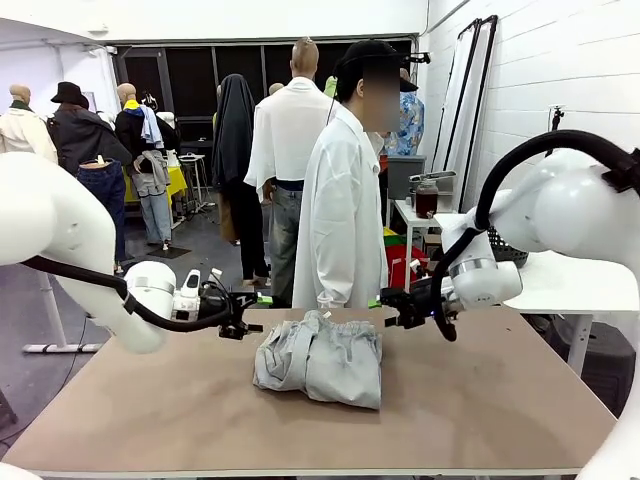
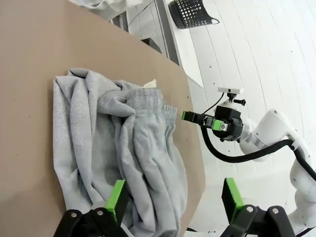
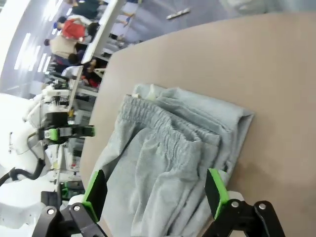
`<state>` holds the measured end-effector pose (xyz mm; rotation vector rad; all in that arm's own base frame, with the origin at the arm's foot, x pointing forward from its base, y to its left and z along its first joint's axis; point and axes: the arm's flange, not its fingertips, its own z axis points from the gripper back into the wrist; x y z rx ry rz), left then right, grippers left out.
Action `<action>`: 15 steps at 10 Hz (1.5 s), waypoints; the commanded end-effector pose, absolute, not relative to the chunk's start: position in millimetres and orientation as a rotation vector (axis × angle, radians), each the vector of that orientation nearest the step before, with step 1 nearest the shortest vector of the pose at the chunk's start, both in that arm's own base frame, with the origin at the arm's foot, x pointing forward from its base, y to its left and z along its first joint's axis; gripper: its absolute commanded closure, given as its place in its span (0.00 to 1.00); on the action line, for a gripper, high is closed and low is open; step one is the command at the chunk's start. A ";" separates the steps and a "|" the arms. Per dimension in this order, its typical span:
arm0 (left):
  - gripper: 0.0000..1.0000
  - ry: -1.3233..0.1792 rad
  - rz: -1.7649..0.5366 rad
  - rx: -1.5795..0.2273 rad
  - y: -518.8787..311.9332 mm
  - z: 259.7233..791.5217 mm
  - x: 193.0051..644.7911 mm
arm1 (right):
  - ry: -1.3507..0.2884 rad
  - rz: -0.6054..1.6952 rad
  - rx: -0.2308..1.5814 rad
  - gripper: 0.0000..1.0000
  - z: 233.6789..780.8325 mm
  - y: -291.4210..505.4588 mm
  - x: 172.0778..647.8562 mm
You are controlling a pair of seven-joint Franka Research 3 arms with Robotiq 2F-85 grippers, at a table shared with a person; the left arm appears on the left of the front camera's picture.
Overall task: Fold the training pants.
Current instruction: Fold the Training pants in half.
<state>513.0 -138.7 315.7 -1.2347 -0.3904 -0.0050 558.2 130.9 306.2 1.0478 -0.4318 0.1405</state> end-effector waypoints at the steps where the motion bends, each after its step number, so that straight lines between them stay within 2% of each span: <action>1: 0.00 -0.438 -0.013 -1.184 -138.7 328.2 493.3 | -0.414 0.109 0.913 0.00 328.5 128.0 552.4; 4: 0.00 -0.478 -0.015 -1.174 -130.2 346.8 479.8 | -0.454 0.139 0.830 0.00 363.9 128.0 546.4; 5: 0.00 -0.442 0.009 -1.171 -132.2 348.7 482.5 | -0.438 0.160 0.840 0.00 362.0 132.6 547.8; 6: 0.00 -0.448 -0.014 -1.183 -131.8 345.4 487.7 | -0.478 0.141 0.857 0.00 361.2 122.0 554.6; 15: 0.00 -0.448 -0.014 -1.183 -131.8 345.4 487.7 | -0.478 0.141 0.857 0.00 361.2 122.0 554.6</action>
